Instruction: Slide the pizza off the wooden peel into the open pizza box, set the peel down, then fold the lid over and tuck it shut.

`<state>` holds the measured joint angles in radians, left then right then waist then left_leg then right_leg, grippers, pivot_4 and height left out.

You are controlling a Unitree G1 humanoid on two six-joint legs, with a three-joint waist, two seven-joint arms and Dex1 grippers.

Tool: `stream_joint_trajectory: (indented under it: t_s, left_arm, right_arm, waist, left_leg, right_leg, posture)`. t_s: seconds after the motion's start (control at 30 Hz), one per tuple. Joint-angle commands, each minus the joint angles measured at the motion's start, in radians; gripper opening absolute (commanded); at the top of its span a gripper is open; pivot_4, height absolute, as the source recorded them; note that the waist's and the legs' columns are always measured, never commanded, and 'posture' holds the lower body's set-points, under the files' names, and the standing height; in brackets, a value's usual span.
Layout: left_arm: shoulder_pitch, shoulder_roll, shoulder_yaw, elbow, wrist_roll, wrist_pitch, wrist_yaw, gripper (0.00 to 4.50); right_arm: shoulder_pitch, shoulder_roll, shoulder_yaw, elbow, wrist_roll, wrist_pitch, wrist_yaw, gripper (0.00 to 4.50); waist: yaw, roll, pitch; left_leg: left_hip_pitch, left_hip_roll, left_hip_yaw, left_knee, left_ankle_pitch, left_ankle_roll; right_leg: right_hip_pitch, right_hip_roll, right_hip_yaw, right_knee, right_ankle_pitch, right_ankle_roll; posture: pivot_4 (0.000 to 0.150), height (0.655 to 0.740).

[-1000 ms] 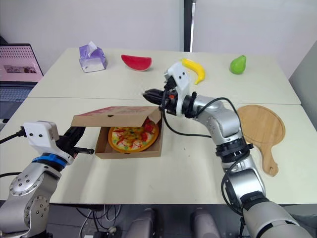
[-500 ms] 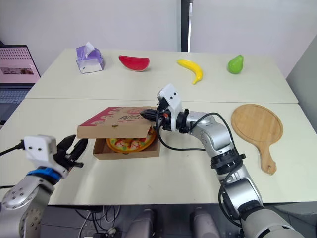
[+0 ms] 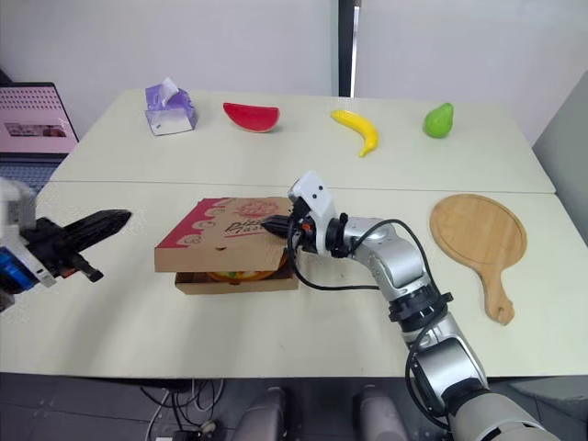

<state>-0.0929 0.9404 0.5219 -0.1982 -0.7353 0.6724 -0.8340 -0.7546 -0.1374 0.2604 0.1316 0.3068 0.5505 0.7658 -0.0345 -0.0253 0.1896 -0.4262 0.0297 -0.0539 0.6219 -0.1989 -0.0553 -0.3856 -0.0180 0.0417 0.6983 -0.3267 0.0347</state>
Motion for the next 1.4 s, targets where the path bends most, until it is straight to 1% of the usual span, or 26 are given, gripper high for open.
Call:
stream_joint_trajectory:
  t_s: [0.03,0.13,0.23,0.33,0.47,0.63,0.83,1.07,1.3,1.4]
  left_arm:
    - [-0.033,0.012,-0.095,0.041,0.039,-0.014,-0.058,0.02]
    - [-0.062,0.013,-0.145,0.094,0.088,-0.041,-0.070,0.02]
    - [-0.066,0.015,-0.132,0.151,0.119,-0.063,-0.072,0.02]
    - [-0.053,0.012,-0.116,0.162,0.113,-0.059,-0.094,0.02]
    - [-0.044,0.018,-0.129,0.195,0.148,-0.090,-0.107,0.02]
    - [-0.019,0.017,-0.170,0.182,0.177,-0.098,-0.144,0.02]
    - [-0.044,-0.015,-0.201,0.176,0.189,-0.103,-0.141,0.02]
    - [-0.041,-0.015,-0.223,0.174,0.212,-0.110,-0.154,0.02]
    - [-0.037,0.022,-0.204,0.195,0.227,-0.110,-0.180,0.02]
    - [-0.069,0.049,-0.197,0.210,0.228,-0.106,-0.199,0.02]
  right_arm:
    - [0.006,0.005,0.000,-0.030,-0.005,-0.023,0.005,0.00]
    - [0.014,0.007,-0.003,-0.041,-0.014,-0.021,-0.005,0.00]
    - [0.026,0.005,-0.005,-0.064,-0.015,-0.014,-0.016,0.00]
    - [0.039,0.006,-0.002,-0.083,-0.016,-0.007,-0.023,0.00]
    - [0.048,0.004,0.007,-0.088,-0.024,-0.006,-0.027,0.00]
    - [0.052,0.000,0.006,-0.088,-0.026,-0.007,-0.029,0.00]
    - [0.054,0.008,0.009,-0.090,-0.031,-0.005,-0.032,0.00]
    - [0.060,0.017,0.016,-0.070,-0.042,-0.018,-0.034,0.00]
    - [0.081,0.024,0.035,-0.051,-0.064,-0.034,-0.026,0.00]
    - [0.083,0.025,0.030,-0.047,-0.062,-0.038,-0.029,0.00]
  waist:
    - [-0.002,0.000,0.000]
    - [-0.004,0.000,0.000]
    - [-0.006,0.000,0.000]
    - [-0.006,0.000,0.000]
    - [-0.006,0.000,0.000]
    - [-0.006,0.000,0.000]
    - [-0.004,0.000,0.000]
    - [-0.004,0.000,0.000]
    - [-0.004,0.000,0.000]
    - [-0.004,0.000,0.000]
  left_leg:
    - [0.000,0.000,0.000,0.000,0.000,0.000]
    - [0.000,0.001,0.000,-0.002,0.000,0.000]
    - [0.000,0.001,0.000,-0.002,0.000,0.000]
    - [0.000,0.001,0.001,-0.002,0.000,0.000]
    - [0.000,0.001,0.001,-0.002,0.000,0.000]
    - [0.000,0.001,0.001,-0.002,0.000,0.000]
    - [0.000,0.001,0.001,-0.002,0.000,0.000]
    - [0.000,0.001,0.001,-0.002,0.000,0.000]
    - [0.000,0.001,0.001,-0.002,0.000,0.000]
    - [0.000,0.001,0.001,-0.002,0.000,0.000]
  right_leg:
    - [0.000,0.000,0.000,0.000,0.000,0.000]
    - [-0.001,0.001,0.000,0.000,0.000,0.000]
    - [-0.002,0.001,0.001,0.000,0.000,0.000]
    - [-0.002,0.001,0.001,0.000,0.000,0.000]
    - [-0.002,0.000,0.001,0.000,0.000,0.000]
    - [-0.002,0.000,0.001,0.000,0.000,0.000]
    - [-0.002,0.000,0.001,0.000,0.000,0.000]
    - [-0.002,0.000,0.001,0.000,0.000,0.000]
    - [-0.002,0.000,0.001,0.000,0.000,0.000]
    - [-0.002,0.000,0.001,0.000,0.000,0.000]
  posture:
    - [0.150,0.7400]
    - [0.150,0.7400]
    - [0.150,0.7400]
    - [0.150,0.7400]
    - [0.150,0.7400]
    - [0.150,0.7400]
    - [0.150,0.7400]
    - [0.150,0.7400]
    - [0.150,0.7400]
    - [0.150,0.7400]
